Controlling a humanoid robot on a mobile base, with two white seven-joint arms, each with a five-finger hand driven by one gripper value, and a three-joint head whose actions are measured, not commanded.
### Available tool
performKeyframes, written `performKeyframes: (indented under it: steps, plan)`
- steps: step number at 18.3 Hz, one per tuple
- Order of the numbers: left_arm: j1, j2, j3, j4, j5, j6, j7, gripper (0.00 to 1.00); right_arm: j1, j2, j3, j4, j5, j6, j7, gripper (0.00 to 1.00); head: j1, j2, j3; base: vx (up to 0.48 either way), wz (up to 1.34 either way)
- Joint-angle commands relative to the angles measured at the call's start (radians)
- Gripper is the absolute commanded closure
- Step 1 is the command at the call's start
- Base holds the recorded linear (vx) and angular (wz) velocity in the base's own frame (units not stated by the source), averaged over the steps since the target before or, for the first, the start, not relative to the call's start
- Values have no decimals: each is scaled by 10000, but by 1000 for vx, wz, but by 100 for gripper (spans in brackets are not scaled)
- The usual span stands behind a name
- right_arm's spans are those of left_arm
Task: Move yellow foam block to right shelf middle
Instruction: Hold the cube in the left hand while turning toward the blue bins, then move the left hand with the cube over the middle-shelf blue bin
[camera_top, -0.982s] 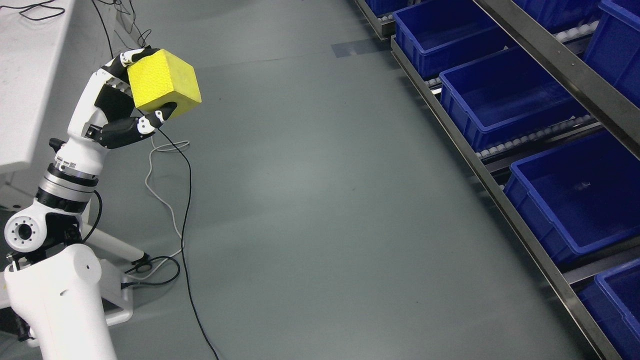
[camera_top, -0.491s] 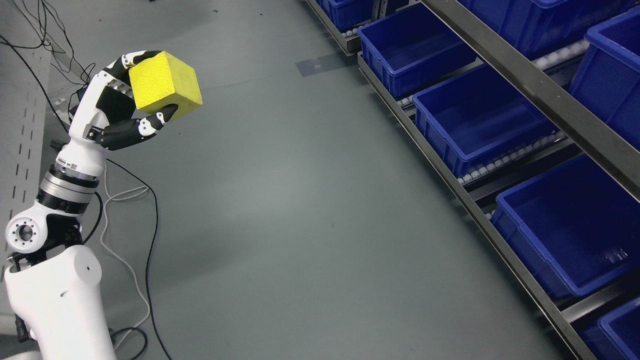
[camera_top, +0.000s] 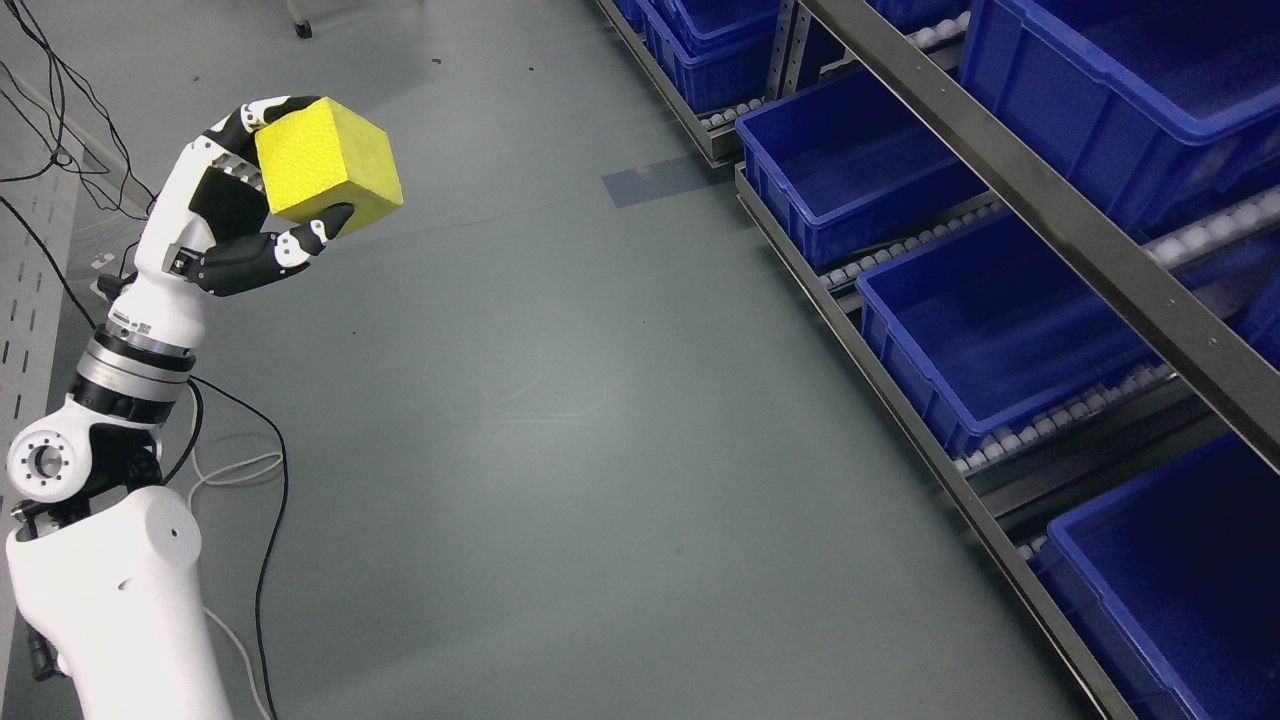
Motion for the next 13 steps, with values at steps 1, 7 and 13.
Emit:
performKeyframes:
  steps: [1,7,13]
  plan:
    - [-187,-1,-11,-12,0,57,5,62,0,-175,14,-174,77,-6,3,0,0,0,0,425,55]
    - [-203,-16,-226,3,0,57,5,62,0,-175,-1,-174,77,-6,18,0,0,0,0,422,-132]
    - [-310,15,-425,-12,0,57,5,62,0,-175,-1,-174,77,-6,3,0,0,0,0,370,-604]
